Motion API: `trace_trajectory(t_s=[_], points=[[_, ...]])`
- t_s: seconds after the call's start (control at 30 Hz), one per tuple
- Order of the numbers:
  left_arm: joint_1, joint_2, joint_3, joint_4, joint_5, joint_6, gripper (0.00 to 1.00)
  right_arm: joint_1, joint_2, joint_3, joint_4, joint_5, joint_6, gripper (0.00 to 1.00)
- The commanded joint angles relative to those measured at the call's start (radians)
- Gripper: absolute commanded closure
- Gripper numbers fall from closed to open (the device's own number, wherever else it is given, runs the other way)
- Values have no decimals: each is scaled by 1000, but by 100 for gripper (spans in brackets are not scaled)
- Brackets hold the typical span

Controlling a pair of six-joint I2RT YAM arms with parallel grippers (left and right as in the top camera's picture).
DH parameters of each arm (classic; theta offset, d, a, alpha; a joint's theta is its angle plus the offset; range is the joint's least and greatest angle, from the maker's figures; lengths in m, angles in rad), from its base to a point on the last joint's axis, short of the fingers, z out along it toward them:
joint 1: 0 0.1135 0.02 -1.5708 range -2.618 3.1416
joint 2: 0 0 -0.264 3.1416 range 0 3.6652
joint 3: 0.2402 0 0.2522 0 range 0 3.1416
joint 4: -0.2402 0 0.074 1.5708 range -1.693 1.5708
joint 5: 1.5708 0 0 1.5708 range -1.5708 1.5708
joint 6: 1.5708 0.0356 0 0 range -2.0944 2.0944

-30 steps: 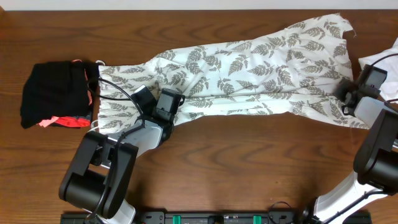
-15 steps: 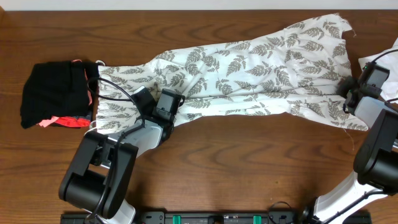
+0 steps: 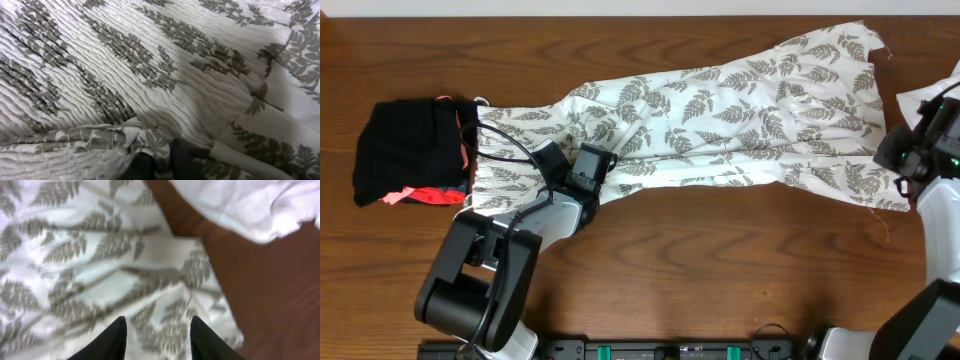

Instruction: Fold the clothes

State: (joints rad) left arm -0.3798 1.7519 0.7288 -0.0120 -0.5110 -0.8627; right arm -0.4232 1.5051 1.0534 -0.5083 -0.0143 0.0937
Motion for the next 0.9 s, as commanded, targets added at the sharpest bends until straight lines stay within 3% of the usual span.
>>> trace_trajectory(t_s=[0.0, 0.13, 0.6, 0.87], points=[[10, 21, -24, -42, 32, 14, 87, -2, 41, -5, -62, -83, -21, 60], [10, 21, -24, -46, 32, 14, 86, -2, 97, -6, -104, -150, -21, 65], [10, 21, -24, -55, 32, 14, 83, -2, 313, -6, -43, -124, -21, 65], [10, 21, -24, -55, 32, 13, 83, -2, 344, -6, -25, -94, -20, 66]])
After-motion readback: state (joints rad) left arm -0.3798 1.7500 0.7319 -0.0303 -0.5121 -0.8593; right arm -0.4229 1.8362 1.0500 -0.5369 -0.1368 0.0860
